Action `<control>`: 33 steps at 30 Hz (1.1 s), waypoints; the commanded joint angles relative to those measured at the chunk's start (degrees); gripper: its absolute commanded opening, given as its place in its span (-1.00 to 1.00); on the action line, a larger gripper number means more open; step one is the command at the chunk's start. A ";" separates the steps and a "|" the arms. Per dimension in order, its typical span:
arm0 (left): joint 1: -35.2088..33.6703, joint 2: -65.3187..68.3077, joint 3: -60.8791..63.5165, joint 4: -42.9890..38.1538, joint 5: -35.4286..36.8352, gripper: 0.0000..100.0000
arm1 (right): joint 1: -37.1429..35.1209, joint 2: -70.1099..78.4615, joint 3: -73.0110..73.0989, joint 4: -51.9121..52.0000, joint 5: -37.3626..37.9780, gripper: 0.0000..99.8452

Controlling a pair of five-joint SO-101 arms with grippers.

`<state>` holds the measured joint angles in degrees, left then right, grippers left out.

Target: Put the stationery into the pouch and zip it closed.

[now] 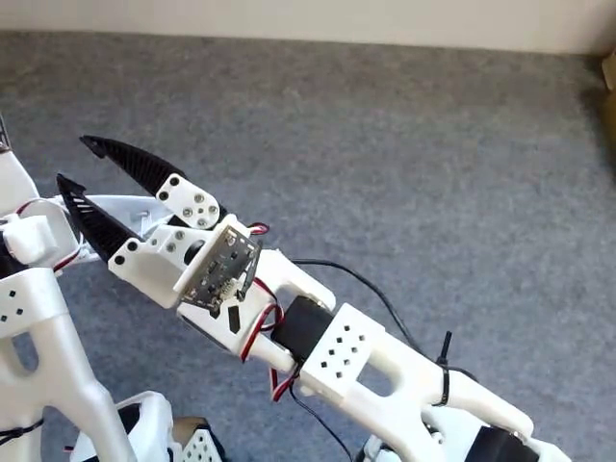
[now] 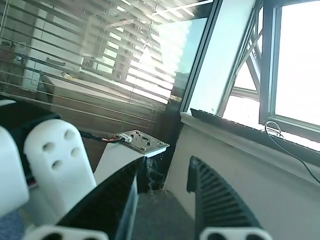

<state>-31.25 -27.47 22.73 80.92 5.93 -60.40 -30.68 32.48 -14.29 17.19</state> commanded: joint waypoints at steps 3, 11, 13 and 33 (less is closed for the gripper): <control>1.01 2.07 3.30 -0.88 0.62 -0.98 | 1.01 -1.19 -0.92 0.48 0.18 -0.76; 0.92 2.07 3.30 -0.88 0.53 -0.98 | 2.15 -9.10 -0.84 6.20 0.00 -0.76; 0.92 2.07 3.30 -0.88 0.44 -0.98 | 2.15 -11.82 -0.84 8.22 0.00 -0.76; 1.19 2.07 3.30 -0.88 0.53 -0.98 | 4.44 -33.54 3.30 9.45 0.18 -0.76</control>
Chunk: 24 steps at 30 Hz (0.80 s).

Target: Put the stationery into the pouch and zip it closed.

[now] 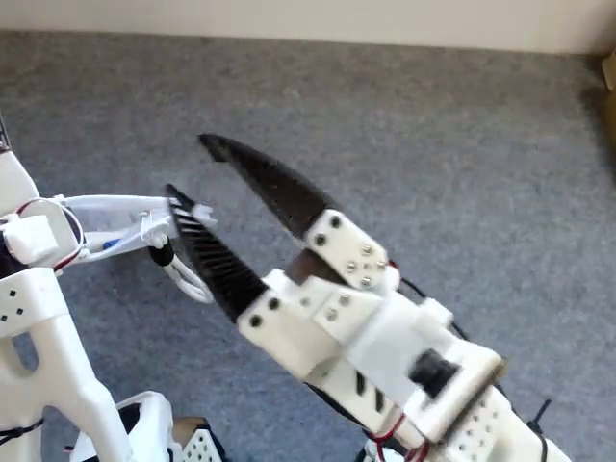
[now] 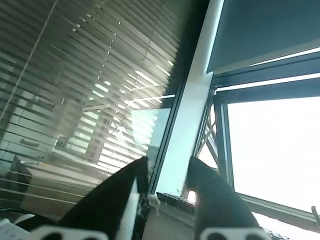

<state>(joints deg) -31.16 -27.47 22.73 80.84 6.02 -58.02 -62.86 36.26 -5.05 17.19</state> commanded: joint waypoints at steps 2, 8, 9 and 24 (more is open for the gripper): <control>1.10 2.07 3.30 -0.79 0.44 -0.98 | 2.59 -1.36 -0.40 0.31 0.18 -0.76; 1.10 2.07 3.30 -0.79 0.44 -0.98 | 2.59 -1.71 -0.40 9.89 0.18 -0.76; 1.10 2.07 3.30 -0.79 0.44 -0.98 | 2.59 -1.71 -0.40 11.56 0.18 -0.76; 1.10 2.15 3.38 -0.79 0.44 -0.98 | 2.59 -3.30 0.22 35.74 -0.09 -0.76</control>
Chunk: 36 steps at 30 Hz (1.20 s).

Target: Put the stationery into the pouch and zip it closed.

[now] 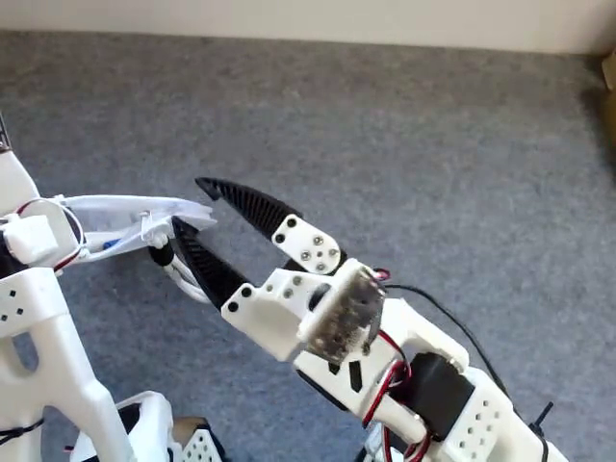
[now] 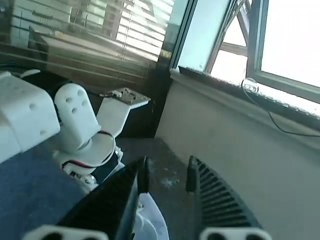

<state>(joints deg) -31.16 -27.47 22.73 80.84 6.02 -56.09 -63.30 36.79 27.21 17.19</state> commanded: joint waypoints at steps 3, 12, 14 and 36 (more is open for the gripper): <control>1.10 2.15 3.38 -0.79 0.44 -0.98 | 0.66 -6.46 -0.31 9.27 -0.09 -0.76; 0.92 2.15 3.38 -0.79 0.53 -0.98 | 0.66 -17.27 5.32 15.60 -0.09 -0.76; 0.92 2.15 3.38 -0.79 0.53 -0.98 | 0.66 -18.86 8.57 15.60 -0.09 -0.76; 1.19 2.15 3.38 -0.79 0.53 -0.98 | 0.31 -36.70 32.92 9.10 -0.18 -0.76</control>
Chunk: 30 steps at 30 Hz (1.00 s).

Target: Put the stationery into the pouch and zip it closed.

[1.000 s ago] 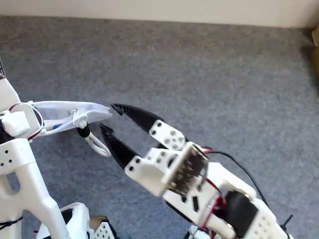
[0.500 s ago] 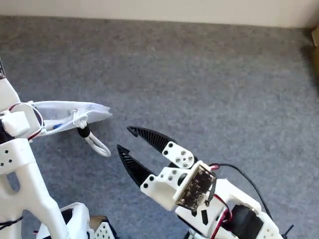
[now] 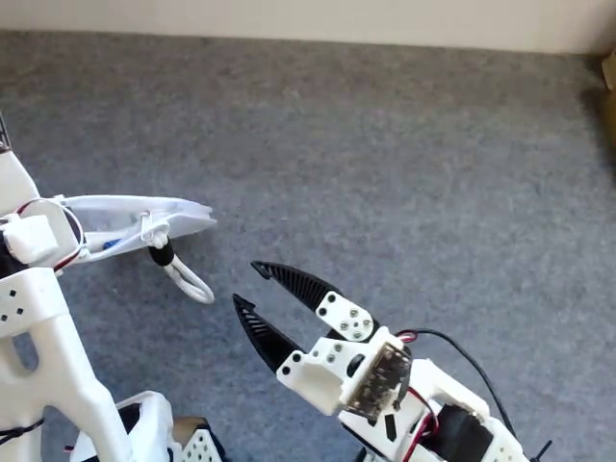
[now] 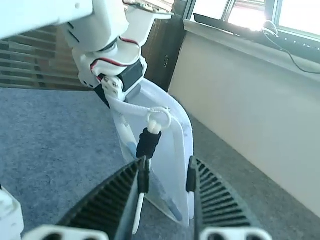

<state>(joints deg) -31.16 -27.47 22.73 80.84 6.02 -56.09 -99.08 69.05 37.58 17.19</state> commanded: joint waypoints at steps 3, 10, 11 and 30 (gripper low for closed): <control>1.19 2.15 3.38 -0.79 0.53 -0.98 | 0.31 -1.10 2.77 -1.54 -0.18 -0.76; 1.19 2.15 3.38 -0.79 0.53 -0.98 | 0.31 -1.45 10.95 -13.32 -0.26 -0.76; 1.19 2.15 3.38 -0.79 0.53 -0.98 | 0.22 -1.45 12.88 -15.60 -0.26 -0.76; 1.19 2.15 3.30 -0.79 0.53 -0.98 | -9.45 -0.57 20.44 -30.02 -4.84 -0.76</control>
<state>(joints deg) -31.16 -27.47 22.73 80.84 6.02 -64.62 -99.78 92.00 8.84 15.25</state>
